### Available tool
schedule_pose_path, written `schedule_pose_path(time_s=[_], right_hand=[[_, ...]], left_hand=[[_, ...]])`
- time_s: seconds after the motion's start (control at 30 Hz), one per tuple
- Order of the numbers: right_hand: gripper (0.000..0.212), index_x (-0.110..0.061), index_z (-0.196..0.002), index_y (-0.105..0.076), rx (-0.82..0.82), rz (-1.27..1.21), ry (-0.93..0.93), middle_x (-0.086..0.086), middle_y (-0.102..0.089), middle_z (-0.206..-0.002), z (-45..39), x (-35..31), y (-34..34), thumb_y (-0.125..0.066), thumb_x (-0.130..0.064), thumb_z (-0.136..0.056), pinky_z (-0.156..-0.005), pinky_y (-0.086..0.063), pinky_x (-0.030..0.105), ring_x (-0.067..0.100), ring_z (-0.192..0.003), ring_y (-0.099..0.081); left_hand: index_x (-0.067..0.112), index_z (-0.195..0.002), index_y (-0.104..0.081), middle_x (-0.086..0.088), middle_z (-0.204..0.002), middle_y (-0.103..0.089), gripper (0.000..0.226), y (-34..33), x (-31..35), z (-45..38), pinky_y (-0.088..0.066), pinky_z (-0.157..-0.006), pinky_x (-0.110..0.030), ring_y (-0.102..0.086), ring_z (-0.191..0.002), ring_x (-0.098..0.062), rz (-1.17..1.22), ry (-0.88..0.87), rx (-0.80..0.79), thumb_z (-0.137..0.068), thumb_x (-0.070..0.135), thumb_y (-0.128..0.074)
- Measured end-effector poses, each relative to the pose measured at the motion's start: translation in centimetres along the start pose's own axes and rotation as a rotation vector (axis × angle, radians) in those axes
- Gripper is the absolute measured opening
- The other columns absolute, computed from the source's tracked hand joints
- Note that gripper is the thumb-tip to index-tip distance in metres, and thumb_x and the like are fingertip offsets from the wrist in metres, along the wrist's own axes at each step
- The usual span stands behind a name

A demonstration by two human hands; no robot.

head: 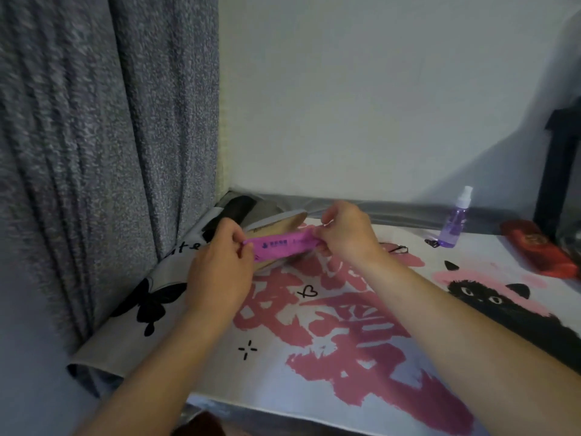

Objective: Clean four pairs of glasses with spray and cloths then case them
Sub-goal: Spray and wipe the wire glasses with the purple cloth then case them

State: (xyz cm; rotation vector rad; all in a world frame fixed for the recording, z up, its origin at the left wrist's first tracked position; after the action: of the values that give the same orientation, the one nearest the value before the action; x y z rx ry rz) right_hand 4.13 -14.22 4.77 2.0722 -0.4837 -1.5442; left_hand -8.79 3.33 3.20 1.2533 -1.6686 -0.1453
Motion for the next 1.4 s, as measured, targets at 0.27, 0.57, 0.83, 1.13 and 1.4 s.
schedule_pose_path(time_s=[0.27, 0.57, 0.83, 1.13, 1.4], right_hand=[[0.018, -0.007, -0.097, -0.070, -0.032, 0.304, -0.001, 0.020, -0.071, -0.103, -3.1, -0.2, -4.1, -0.057, -0.004, -0.086, -0.080, -0.052, 0.039, 0.039, -0.100, -0.066], [0.018, -0.010, -0.095, -0.060, 0.042, 0.477, 0.181, 0.018, -0.068, -0.098, -3.7, 1.4, -6.3, -0.048, -0.001, -0.085, -0.067, -0.040, 0.038, 0.041, -0.092, -0.063], [0.018, -0.009, -0.097, -0.067, 0.140, 0.486, 0.338, 0.013, -0.066, -0.094, -2.4, 1.6, -4.9, -0.049, -0.009, -0.097, -0.065, -0.041, 0.036, 0.038, -0.087, -0.064], [0.028, -0.020, -0.121, -0.067, -0.099, 0.686, 0.569, 0.007, -0.061, -0.111, 2.2, 1.7, -3.2, -0.060, -0.025, -0.094, -0.065, -0.048, 0.036, 0.034, -0.091, -0.067], [0.034, -0.018, -0.111, -0.073, -0.208, 0.768, 0.751, 0.002, -0.064, -0.102, 5.4, 3.5, 0.4, -0.054, -0.005, -0.085, -0.057, -0.044, 0.035, 0.031, -0.080, -0.066]], left_hand=[[0.022, -0.094, -0.037, -0.003, -0.072, -0.060, 0.024, -3.0, -1.9, -0.3, -0.052, -0.053, -0.041, -0.060, -0.063, -0.031, -0.317, -0.056, 0.053, -0.097, 0.031, -0.060], [0.017, -0.088, -0.046, -0.001, -0.073, -0.053, 0.019, -3.6, -2.1, 0.0, -0.038, -0.047, -0.033, -0.054, -0.062, -0.025, -0.360, -0.094, 0.052, -0.093, 0.022, -0.063], [0.019, -0.091, -0.065, 0.001, -0.091, -0.059, 0.012, -3.2, -1.5, 0.4, -0.051, -0.056, -0.038, -0.058, -0.072, -0.021, -0.267, -0.178, 0.044, -0.097, 0.026, -0.057], [0.017, -0.087, -0.078, 0.002, -0.091, -0.066, 0.019, -3.9, -3.5, 0.1, -0.054, -0.067, -0.038, -0.055, -0.089, -0.021, -0.277, -0.254, -0.106, -0.084, 0.000, -0.070], [0.021, -0.098, -0.081, 0.011, -0.094, -0.065, 0.019, -3.9, -3.4, 0.0, -0.042, -0.083, -0.014, -0.057, -0.094, -0.010, -0.011, -0.224, -0.244, -0.090, 0.006, -0.073]])
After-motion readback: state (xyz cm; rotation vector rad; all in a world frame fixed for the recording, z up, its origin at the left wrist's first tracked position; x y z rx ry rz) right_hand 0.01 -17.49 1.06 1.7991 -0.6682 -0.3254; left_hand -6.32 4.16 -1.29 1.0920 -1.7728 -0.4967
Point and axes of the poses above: each hand's wrist, its own z-axis away from the middle knuckle, its own y-axis out of the back of the hand, x = y × z, the point moved 1 cm from there along -z, towards the middle knuckle
